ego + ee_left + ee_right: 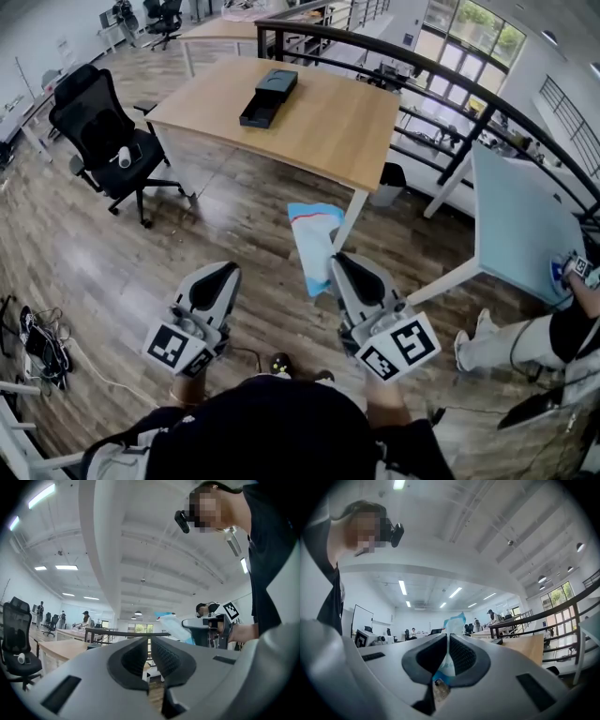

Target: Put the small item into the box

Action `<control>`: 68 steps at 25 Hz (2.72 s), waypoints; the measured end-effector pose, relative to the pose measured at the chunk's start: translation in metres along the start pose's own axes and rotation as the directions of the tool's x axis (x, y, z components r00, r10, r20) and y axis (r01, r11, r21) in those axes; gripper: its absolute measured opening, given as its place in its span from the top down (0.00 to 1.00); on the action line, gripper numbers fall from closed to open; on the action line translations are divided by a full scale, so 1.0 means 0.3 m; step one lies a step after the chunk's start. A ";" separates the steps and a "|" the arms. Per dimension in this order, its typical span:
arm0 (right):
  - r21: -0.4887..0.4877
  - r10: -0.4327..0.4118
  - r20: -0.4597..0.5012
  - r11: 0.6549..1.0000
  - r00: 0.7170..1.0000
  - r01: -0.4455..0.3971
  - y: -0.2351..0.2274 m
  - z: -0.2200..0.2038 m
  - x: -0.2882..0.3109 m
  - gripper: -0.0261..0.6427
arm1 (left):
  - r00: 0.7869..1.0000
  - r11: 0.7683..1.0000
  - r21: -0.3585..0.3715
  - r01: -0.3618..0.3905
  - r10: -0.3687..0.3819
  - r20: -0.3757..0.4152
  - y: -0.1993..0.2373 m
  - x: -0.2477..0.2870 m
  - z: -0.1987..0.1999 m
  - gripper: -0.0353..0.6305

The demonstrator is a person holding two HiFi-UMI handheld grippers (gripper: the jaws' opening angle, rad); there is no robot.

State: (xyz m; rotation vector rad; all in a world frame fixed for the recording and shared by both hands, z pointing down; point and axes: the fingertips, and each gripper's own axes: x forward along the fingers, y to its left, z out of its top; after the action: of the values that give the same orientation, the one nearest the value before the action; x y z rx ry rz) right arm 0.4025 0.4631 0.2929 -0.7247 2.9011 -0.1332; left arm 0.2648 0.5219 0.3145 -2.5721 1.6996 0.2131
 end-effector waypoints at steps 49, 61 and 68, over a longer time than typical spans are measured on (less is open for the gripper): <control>0.068 0.163 -0.054 0.985 0.985 -0.159 -0.525 -0.088 0.664 0.92 | 0.950 0.953 0.066 -0.297 0.302 -0.076 0.552 0.328 -0.078 0.91; 0.074 0.213 -0.030 0.975 0.977 -0.210 -0.687 -0.036 0.818 0.92 | 0.935 0.935 0.098 -0.342 0.349 -0.062 0.660 0.499 -0.046 0.91; 0.094 0.220 -0.019 0.972 0.975 -0.217 -0.805 -0.034 0.889 0.92 | 0.933 0.932 0.117 -0.343 0.352 -0.069 0.708 0.623 -0.053 0.91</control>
State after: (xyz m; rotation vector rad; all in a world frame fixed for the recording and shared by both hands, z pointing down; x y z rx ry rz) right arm 0.2791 0.1250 0.2998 -0.3876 2.9545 -0.2513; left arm 0.1433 0.2661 0.3106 -2.2220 2.1310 0.0217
